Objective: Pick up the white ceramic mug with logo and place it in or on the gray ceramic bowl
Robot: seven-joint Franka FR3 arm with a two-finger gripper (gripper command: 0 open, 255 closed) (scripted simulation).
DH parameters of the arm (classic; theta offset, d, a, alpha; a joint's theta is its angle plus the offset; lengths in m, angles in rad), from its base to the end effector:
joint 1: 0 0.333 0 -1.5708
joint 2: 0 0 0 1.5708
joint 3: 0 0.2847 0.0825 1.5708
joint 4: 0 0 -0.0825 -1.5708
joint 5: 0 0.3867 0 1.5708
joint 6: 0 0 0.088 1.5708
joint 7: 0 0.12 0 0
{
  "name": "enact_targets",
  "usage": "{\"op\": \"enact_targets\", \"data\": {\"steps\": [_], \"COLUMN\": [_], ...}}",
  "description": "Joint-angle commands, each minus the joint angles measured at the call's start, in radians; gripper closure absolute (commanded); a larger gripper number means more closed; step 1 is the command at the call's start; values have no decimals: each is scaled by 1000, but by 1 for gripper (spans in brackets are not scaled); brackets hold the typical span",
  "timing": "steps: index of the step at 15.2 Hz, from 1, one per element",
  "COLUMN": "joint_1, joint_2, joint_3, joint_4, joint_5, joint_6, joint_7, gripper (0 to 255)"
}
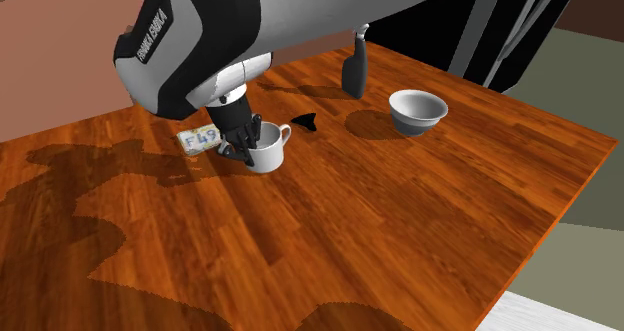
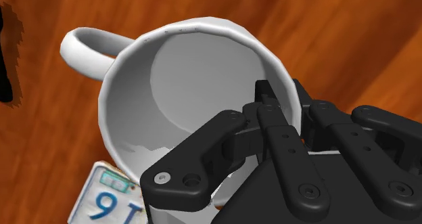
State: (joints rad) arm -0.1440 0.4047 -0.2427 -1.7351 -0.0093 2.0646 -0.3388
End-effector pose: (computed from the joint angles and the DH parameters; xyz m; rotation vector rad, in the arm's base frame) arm 0.5934 -0.2322 0.3041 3.0637 -0.0419 -0.1477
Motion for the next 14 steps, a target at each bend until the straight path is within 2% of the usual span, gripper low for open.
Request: {"op": "enact_targets", "data": {"steps": [1, 14], "joint_1": [2, 5], "joint_2": [-12, -69], "joint_3": [-1, -7], "joint_4": [6, 103], "joint_5": [-3, -14], "joint_6": [-18, -171], "joint_7": [1, -3], "gripper": [255, 255]}}
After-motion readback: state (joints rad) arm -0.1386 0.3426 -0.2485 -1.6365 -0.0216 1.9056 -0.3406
